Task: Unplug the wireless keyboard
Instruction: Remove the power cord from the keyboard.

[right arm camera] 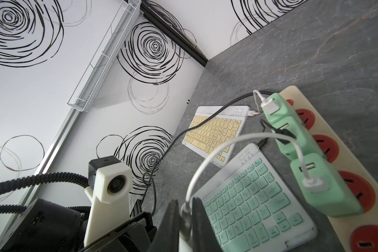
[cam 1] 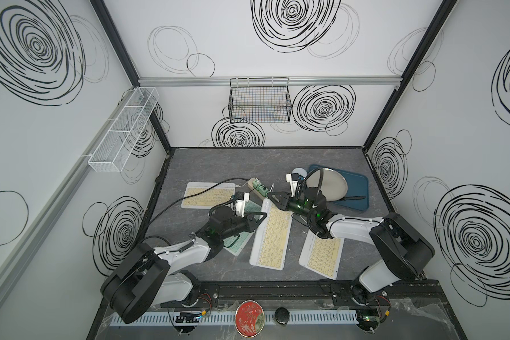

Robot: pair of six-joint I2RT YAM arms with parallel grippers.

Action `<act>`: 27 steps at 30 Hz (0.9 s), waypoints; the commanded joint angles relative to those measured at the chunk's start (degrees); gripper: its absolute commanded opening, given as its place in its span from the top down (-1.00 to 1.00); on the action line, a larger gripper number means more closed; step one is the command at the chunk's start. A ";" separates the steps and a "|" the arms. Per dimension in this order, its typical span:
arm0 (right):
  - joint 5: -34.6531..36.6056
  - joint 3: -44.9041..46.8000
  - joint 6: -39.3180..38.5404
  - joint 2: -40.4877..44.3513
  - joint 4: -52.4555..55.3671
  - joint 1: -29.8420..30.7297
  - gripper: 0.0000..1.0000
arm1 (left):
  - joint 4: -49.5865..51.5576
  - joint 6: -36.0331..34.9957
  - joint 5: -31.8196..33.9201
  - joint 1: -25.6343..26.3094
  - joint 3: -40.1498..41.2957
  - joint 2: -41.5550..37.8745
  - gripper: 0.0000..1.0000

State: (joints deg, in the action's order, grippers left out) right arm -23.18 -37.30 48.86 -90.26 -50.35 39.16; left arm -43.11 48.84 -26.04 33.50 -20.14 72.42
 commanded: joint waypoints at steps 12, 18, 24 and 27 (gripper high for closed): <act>1.21 -0.38 2.31 0.07 -4.24 -1.68 0.94 | -7.42 0.64 -1.13 0.43 0.54 -2.20 1.00; 1.55 -3.15 -0.36 -0.18 0.22 -2.51 0.97 | -3.54 -1.14 -1.34 1.21 -0.38 -1.17 1.00; 3.08 -3.97 -3.69 -0.16 3.36 -4.14 1.00 | -0.72 -1.35 -0.97 1.22 -0.05 -1.56 1.00; 3.48 -3.94 -4.76 -0.11 4.05 -5.45 1.00 | 0.31 -2.08 -1.07 1.22 -0.25 -1.20 1.00</act>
State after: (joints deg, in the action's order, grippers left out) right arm -25.71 -39.44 46.74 -90.28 -46.68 37.10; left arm -42.41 47.86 -24.58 33.87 -19.97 71.68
